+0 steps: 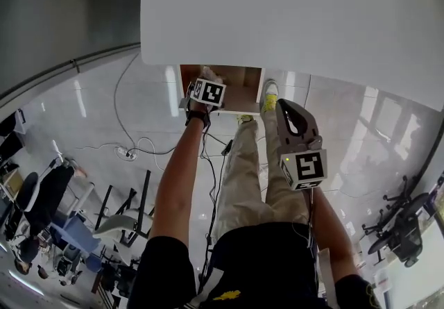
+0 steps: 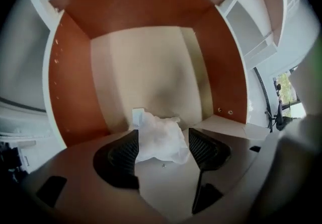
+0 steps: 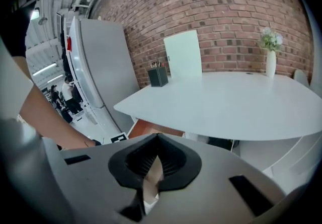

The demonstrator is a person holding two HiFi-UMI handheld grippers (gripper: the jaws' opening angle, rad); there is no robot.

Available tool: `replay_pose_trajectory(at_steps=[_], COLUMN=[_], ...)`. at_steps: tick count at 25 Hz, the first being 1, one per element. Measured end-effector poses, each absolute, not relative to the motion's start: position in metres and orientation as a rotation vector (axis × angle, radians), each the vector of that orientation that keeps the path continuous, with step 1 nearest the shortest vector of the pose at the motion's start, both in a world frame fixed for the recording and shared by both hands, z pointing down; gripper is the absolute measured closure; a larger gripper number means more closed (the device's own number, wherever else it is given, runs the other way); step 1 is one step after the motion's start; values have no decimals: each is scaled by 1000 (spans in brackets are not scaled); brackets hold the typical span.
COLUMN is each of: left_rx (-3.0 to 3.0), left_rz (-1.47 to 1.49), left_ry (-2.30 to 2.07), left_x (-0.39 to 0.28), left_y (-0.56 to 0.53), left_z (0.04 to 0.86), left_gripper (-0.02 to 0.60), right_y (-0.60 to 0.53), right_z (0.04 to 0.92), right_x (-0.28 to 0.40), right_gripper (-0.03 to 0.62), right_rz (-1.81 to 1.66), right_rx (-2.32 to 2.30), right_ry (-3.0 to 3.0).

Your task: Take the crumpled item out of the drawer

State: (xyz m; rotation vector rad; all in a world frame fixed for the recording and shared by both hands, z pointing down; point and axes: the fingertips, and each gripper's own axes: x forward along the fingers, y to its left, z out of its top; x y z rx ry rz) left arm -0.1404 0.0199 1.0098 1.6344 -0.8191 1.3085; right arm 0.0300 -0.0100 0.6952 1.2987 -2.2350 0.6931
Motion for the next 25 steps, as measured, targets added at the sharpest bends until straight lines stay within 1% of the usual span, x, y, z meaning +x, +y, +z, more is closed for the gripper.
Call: replay_pose_trajectory(at_steps=[2,3,4,5,8,11,14,20,25], left_rx=[1568,1561,1569,1582,1600,1624,1711,1982,2209], left_rz=[1363,1415,1467,1500,1467,1377,1301,1131,886], left_ry=[-765,-747,-745,-753,-801,-853,-911,-1129,-1338], left_x=[-141,-143,-144,-145,-140,-133,-122,-93,-69], left_y=[33,39,42,44,48,45,36,-2,-57], left_z=[1026,1031,1032,1029,1005,964,903,733,594], left_gripper=[255,270,368,418,461,472,477,482,486], right_y=[-5,-2,-1,0,-4,-17,-31,-60,-92], right_z=[703,704,702,697,676,650,620,544,463], right_x=[31,31,32,33,38,42,47,54,57], right_gripper=[568,568,568,568,568,568,568,568,568], right_rz=[722,728,728,723,698,659,634,574,428], right_rx=[1296,1293,1289,1283,1272,1273,1286,1330,1357], right_ry=[-2212,-2205,-2202,-2204,-2217,-2240,-2267,-2324,-2423])
